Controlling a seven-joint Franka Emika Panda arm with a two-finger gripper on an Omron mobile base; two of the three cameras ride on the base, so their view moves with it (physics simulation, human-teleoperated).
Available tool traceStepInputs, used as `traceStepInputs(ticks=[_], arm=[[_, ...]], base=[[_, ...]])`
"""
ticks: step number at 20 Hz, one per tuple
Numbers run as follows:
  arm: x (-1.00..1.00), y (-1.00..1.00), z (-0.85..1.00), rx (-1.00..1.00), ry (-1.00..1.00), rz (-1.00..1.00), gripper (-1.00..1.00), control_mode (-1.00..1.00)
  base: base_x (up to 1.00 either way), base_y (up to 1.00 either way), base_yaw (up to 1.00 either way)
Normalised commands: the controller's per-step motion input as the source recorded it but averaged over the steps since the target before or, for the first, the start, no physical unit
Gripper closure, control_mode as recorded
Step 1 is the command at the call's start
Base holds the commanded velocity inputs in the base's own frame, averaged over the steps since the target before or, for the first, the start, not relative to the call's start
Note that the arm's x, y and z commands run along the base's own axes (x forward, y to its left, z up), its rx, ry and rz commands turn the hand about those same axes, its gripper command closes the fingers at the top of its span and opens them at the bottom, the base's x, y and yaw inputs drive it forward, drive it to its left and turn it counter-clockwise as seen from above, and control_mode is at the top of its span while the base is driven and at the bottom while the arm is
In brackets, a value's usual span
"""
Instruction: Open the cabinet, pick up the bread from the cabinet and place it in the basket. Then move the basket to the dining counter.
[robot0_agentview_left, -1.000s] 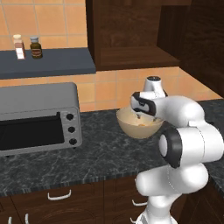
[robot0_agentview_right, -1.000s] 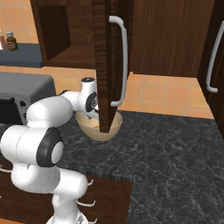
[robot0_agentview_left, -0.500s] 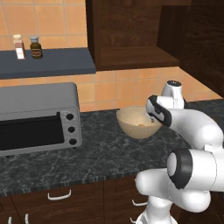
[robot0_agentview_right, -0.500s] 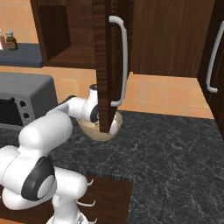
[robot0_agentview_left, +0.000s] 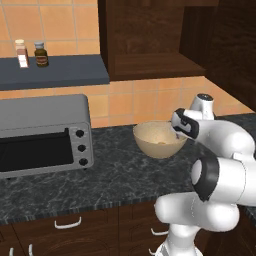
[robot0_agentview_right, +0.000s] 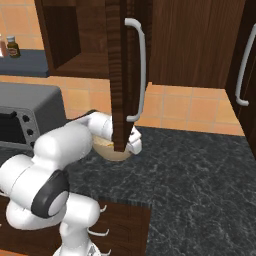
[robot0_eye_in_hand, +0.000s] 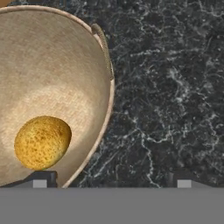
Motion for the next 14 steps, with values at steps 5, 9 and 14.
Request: traceStepInputs(ticks=[5,9,14], arm=[[0.31,0.0,-0.08,0.0,0.0,-0.01,-1.0,-1.0],[0.3,0.0,-0.14,0.0,0.0,-0.01,-1.0,-1.0],[0.09,0.0,-0.28,0.0,0.0,-0.01,-1.0,-1.0]], base=[[0.0,0.0,0.0],[0.0,0.0,0.0],[0.0,0.0,0.0]])
